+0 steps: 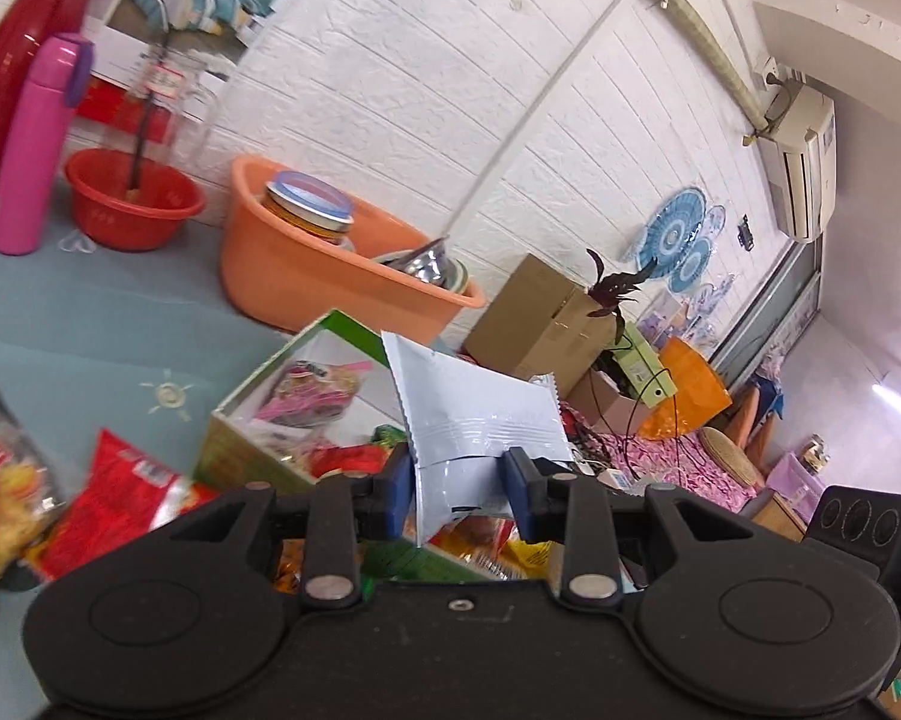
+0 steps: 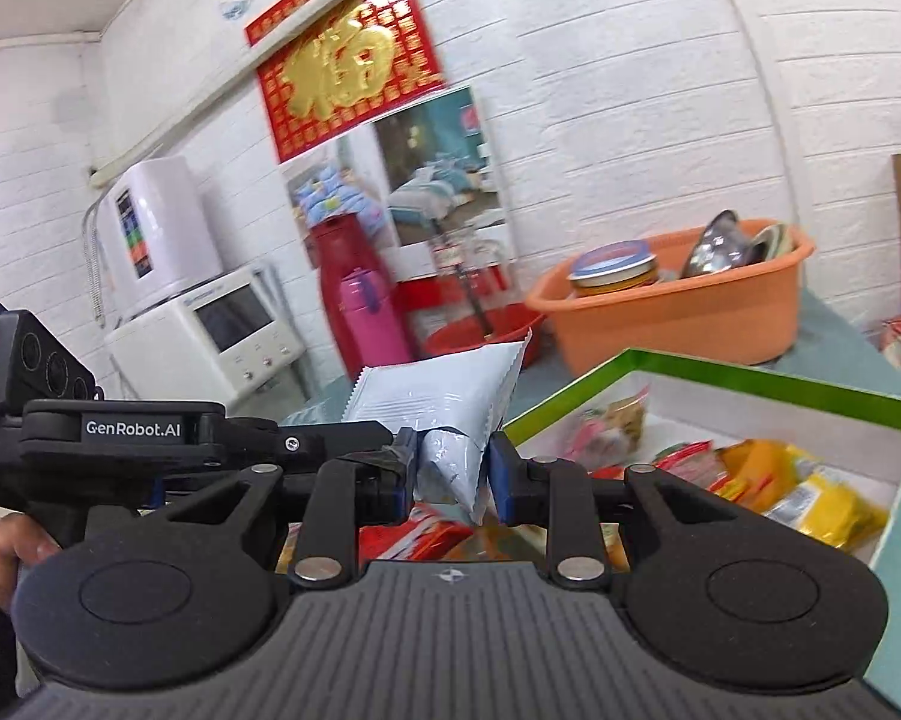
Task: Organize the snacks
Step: 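Carry both white packets into the green box and open both tools, then move both tools back toward the remaining snacks on the table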
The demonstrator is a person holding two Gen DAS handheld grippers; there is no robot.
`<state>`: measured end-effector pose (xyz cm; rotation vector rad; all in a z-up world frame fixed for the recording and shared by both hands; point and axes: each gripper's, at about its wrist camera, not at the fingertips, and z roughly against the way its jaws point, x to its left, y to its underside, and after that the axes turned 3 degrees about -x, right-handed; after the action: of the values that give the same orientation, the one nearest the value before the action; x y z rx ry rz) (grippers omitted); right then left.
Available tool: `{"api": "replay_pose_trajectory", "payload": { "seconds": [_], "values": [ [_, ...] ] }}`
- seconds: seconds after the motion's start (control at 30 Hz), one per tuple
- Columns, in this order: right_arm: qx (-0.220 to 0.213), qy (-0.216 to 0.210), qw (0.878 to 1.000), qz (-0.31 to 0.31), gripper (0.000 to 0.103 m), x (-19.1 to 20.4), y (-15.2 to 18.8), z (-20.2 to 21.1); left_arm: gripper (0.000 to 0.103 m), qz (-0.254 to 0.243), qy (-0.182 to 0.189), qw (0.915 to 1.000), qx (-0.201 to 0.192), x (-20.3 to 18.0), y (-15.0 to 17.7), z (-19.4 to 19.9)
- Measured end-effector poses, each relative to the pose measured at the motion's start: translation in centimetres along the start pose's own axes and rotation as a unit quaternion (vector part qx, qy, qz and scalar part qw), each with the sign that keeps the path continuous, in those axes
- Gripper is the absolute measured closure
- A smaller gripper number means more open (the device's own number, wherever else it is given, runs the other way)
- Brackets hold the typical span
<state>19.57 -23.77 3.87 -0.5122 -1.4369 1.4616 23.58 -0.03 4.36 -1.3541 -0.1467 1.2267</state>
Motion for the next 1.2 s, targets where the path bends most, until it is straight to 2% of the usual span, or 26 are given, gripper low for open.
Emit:
{"api": "replay_pose_trajectory", "payload": {
  "seconds": [0.4,0.43,0.47,0.5,0.53,0.57,0.6,0.63,0.67,0.73,0.8,1.03,1.2],
  "values": [
    [0.008,0.047,0.999,-0.026,0.057,-7.5,-1.1,-3.1,0.057,0.023,0.013,0.9991,0.032,1.8,-1.3,-9.0],
    [0.008,0.049,0.998,-0.032,0.057,-7.9,-1.0,-3.4,0.054,0.025,0.01,0.9991,0.032,2.0,-1.3,-9.5],
    [0.008,0.052,0.998,-0.038,0.055,-8.4,-0.9,-3.6,0.038,0.026,0.0,0.9992,0.029,2.2,-1.2,-9.8],
    [0.011,0.055,0.998,-0.041,0.049,-8.9,-0.7,-4.0,0.003,0.026,-0.011,0.9993,0.023,2.4,-1.0,-10.0],
    [0.015,0.063,0.997,-0.042,0.049,-9.1,-0.4,-4.3,0.0,0.025,-0.021,0.9993,0.018,2.5,-0.9,-9.9],
    [0.019,0.078,0.996,-0.041,0.043,-9.3,0.0,-4.6,0.0,0.024,-0.033,0.9991,0.013,2.7,-0.9,-9.8],
    [0.029,0.09,0.994,-0.046,0.028,-9.6,0.2,-4.8,0.0,0.022,-0.043,0.9988,0.008,2.8,-0.8,-9.6],
    [0.035,0.092,0.993,-0.059,0.018,-9.8,0.2,-4.7,0.0,0.02,-0.046,0.9987,0.007,2.9,-0.8,-9.4],
    [0.024,0.084,0.994,-0.069,0.002,-10.0,0.3,-4.4,0.0,0.02,-0.047,0.9986,0.009,3.2,-0.8,-9.1],
    [0.0,0.087,0.994,-0.063,0.0,-9.7,0.2,-3.6,0.0,0.028,-0.055,0.9981,0.01,3.4,-0.8,-8.4],
    [-0.001,0.095,0.995,-0.042,0.0,-8.9,0.0,-3.3,0.0,0.026,-0.056,0.998,0.008,3.4,-0.8,-7.6],
    [-0.002,0.07,0.997,-0.04,0.0,-6.0,-0.5,-1.4,0.0,0.016,-0.057,0.9982,0.005,1.3,-0.9,-4.0],
    [-0.021,0.045,0.998,-0.034,0.0,-3.1,-1.5,1.6,0.0,0.005,-0.072,0.9974,0.0,-0.8,-0.6,-0.3]
  ]
}}
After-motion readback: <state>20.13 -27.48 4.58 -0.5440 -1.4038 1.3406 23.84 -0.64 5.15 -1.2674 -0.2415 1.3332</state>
